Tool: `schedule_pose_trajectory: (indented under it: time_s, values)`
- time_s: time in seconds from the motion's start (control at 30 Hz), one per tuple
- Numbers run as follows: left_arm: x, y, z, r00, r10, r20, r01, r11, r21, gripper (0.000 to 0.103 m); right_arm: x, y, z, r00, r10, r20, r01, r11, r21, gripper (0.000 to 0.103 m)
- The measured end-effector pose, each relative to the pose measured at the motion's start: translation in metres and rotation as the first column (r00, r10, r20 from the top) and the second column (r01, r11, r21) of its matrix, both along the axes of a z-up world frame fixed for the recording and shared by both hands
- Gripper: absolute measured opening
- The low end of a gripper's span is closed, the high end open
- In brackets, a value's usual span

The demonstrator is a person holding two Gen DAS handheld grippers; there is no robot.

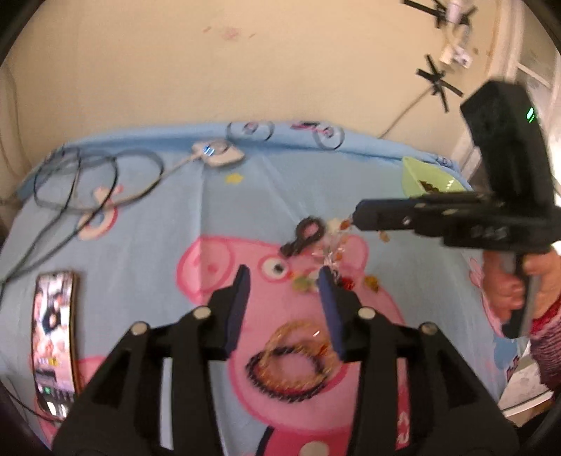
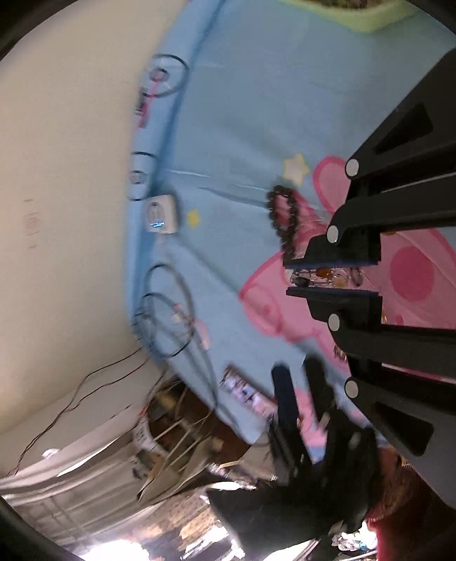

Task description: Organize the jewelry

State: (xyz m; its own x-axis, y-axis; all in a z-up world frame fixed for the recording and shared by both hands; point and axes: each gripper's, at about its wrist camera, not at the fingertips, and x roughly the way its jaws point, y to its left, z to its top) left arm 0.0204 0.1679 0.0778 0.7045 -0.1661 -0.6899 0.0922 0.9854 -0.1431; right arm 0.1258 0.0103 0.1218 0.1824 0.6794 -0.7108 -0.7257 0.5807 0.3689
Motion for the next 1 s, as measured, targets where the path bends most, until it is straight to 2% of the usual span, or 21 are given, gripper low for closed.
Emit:
schedule_pose_trajectory:
  time_s: [0.23, 0.3, 0.37, 0.4, 0.43, 0.47, 0.5, 0.73, 1.0]
  values:
    - [0.027, -0.051, 0.019, 0.992, -0.125, 0.034, 0.125, 0.992, 0.021, 0.039, -0.02, -0.034, 0.061, 0.996, -0.032, 0.088, 0.024, 0.996, 0.089, 0.0]
    - [0.036, -0.069, 0.025, 0.984, -0.172, 0.035, 0.171, 0.985, 0.015, 0.039, -0.023, -0.045, 0.076, 0.992, -0.053, 0.11, 0.04, 0.992, 0.117, 0.0]
    - [0.042, -0.088, 0.032, 0.974, -0.219, 0.052, 0.217, 0.975, 0.043, 0.039, -0.026, -0.06, 0.093, 0.989, -0.08, 0.128, 0.06, 0.986, 0.156, 0.0]
    - [0.045, -0.095, 0.034, 0.97, -0.235, 0.055, 0.232, 0.971, 0.057, 0.036, -0.025, -0.065, 0.1, 0.986, -0.09, 0.138, 0.067, 0.983, 0.168, 0.0]
    - [0.048, -0.101, 0.036, 0.967, -0.249, 0.055, 0.245, 0.967, 0.066, 0.028, -0.026, -0.072, 0.108, 0.983, -0.103, 0.152, 0.075, 0.981, 0.181, 0.0]
    - [0.053, -0.109, 0.038, 0.962, -0.268, 0.045, 0.264, 0.962, 0.065, 0.008, -0.027, -0.08, 0.119, 0.978, -0.121, 0.172, 0.086, 0.977, 0.196, 0.0]
    - [0.057, -0.114, 0.04, 0.959, -0.281, 0.037, 0.279, 0.959, 0.058, 0.004, -0.026, -0.087, 0.126, 0.973, -0.134, 0.187, 0.095, 0.975, 0.203, 0.0]
    - [0.078, -0.159, 0.095, 0.936, -0.329, 0.126, 0.326, 0.944, 0.047, 0.004, -0.017, -0.144, 0.168, 0.934, -0.243, 0.263, 0.178, 0.952, 0.25, 0.0]
    - [0.119, -0.217, 0.14, 0.917, -0.361, 0.171, 0.359, 0.932, 0.047, 0.004, 0.005, -0.212, 0.19, 0.876, -0.383, 0.292, 0.298, 0.908, 0.295, 0.0]
